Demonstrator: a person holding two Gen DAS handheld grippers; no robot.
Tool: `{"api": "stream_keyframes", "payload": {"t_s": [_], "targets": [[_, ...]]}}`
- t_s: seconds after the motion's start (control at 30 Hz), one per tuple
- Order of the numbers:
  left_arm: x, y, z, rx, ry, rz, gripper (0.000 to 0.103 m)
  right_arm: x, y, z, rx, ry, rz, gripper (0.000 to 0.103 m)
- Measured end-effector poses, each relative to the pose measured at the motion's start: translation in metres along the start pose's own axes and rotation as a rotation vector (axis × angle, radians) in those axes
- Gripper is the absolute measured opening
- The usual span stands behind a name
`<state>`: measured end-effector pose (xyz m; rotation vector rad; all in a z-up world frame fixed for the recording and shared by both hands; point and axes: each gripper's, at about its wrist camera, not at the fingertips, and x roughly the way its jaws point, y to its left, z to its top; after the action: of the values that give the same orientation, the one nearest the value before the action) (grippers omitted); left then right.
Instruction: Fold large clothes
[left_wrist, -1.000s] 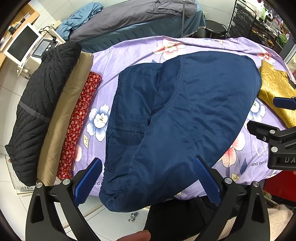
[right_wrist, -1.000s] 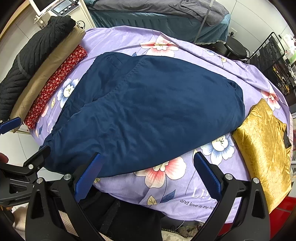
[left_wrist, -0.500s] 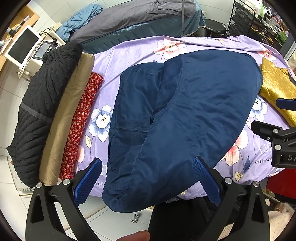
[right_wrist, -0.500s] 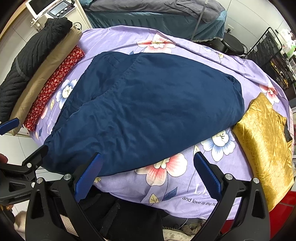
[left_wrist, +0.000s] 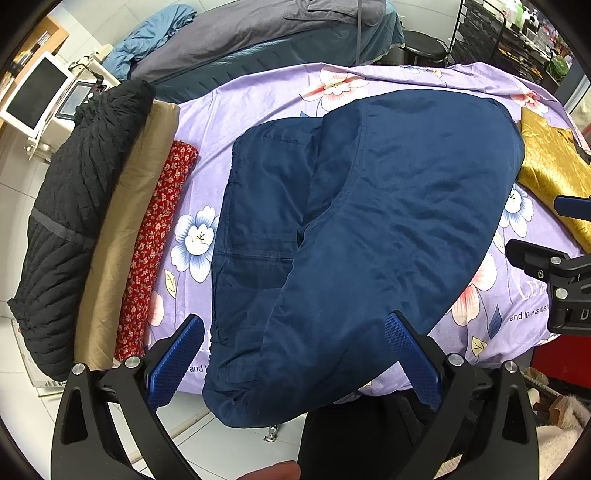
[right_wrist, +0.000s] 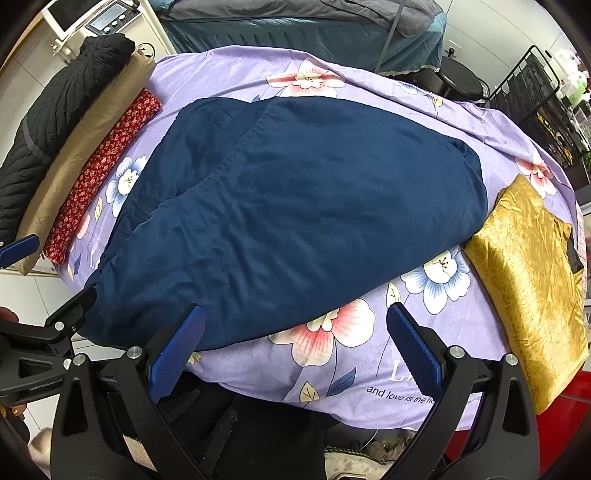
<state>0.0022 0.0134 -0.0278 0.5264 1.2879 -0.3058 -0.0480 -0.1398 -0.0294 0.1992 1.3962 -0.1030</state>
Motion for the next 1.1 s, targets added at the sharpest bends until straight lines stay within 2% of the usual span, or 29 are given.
{"api": "stream_keyframes", "payload": {"t_s": [0.23, 0.4, 0.6, 0.7, 0.77, 0.87, 0.97, 1.1], "targets": [[0.009, 0.001, 0.006, 0.016, 0.004, -0.031, 0.096, 0.005, -0.001, 0.005, 0.019, 0.006, -0.007, 0.097], [0.020, 0.009, 0.016, 0.013, -0.024, -0.025, 0.096, 0.013, -0.009, 0.014, 0.073, 0.005, -0.016, 0.097], [0.044, 0.029, 0.045, 0.019, -0.024, -0.056, 0.096, 0.028, -0.018, 0.037, 0.162, -0.020, -0.011, 0.097], [0.055, 0.039, 0.068, 0.026, -0.051, -0.107, 0.095, 0.035, -0.036, 0.053, 0.272, -0.067, -0.040, 0.097], [0.060, 0.043, 0.089, 0.040, -0.087, -0.129, 0.096, 0.041, -0.058, 0.065, 0.403, -0.089, -0.059, 0.097], [0.067, 0.044, 0.126, 0.069, -0.135, -0.130, 0.096, 0.050, -0.093, 0.083, 0.636, -0.118, -0.033, 0.097], [0.068, 0.043, 0.152, 0.087, -0.184, -0.142, 0.096, 0.061, -0.118, 0.107, 0.817, -0.139, -0.030, 0.097], [0.072, 0.039, 0.181, 0.097, -0.226, -0.158, 0.096, 0.091, -0.132, 0.148, 0.894, -0.085, -0.143, 0.097]]}}
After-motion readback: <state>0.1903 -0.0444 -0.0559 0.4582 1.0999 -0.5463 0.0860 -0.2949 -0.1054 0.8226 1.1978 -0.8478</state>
